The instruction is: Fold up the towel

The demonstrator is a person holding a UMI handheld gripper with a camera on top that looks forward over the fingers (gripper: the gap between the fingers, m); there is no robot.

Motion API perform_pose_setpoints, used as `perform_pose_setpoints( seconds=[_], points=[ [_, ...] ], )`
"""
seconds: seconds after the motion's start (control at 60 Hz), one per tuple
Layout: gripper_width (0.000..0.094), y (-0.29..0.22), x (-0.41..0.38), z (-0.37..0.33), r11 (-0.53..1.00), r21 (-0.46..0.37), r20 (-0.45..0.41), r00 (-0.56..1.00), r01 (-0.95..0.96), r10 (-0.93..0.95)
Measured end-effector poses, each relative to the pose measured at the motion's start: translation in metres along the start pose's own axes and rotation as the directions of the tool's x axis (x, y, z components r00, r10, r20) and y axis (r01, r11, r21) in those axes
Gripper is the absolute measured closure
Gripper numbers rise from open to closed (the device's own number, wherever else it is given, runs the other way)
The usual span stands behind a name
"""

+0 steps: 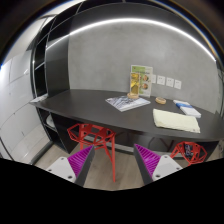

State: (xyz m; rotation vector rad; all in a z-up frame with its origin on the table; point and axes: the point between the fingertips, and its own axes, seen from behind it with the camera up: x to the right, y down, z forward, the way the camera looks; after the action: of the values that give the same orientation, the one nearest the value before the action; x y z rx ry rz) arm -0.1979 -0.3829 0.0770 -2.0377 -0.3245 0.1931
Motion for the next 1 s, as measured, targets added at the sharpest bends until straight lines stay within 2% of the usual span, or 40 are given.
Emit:
perform_pose_setpoints(
  seconds=[0.183, 0.283, 0.45, 0.633, 0.8, 0.883, 0.9, 0.917, 1.0],
  points=[
    [0.0136, -0.014, 0.022, 0.011, 0.999, 0.034, -0.034, 0.999, 0.013, -0.012],
    [0.0145, -0.024, 0.064, 0.032, 0.998, 0.047, -0.106, 0.994, 0.040, -0.035],
    [0.0145, -0.045, 0.148, 0.103, 0.998, 0.040, -0.223, 0.974, 0.050, -0.040],
    [0.0150, -0.059, 0.221, 0.193, 0.999, 0.032, -0.267, 0.963, 0.028, -0.018],
    [0.0246, -0.071, 0.265, 0.264, 0.999, 0.031, -0.255, 0.967, 0.032, -0.023],
    [0.0369, -0.063, 0.276, 0.289, 1.000, -0.013, -0.233, 0.972, 0.027, -0.029],
    [0.0366, -0.062, 0.278, 0.292, 0.999, -0.021, -0.229, 0.973, 0.029, -0.033],
    [0.0428, -0.065, 0.277, 0.295, 0.999, -0.010, -0.219, 0.975, 0.030, -0.032],
    [0.0554, -0.066, 0.279, 0.300, 0.999, 0.005, -0.198, 0.979, 0.045, -0.043]
  ],
)
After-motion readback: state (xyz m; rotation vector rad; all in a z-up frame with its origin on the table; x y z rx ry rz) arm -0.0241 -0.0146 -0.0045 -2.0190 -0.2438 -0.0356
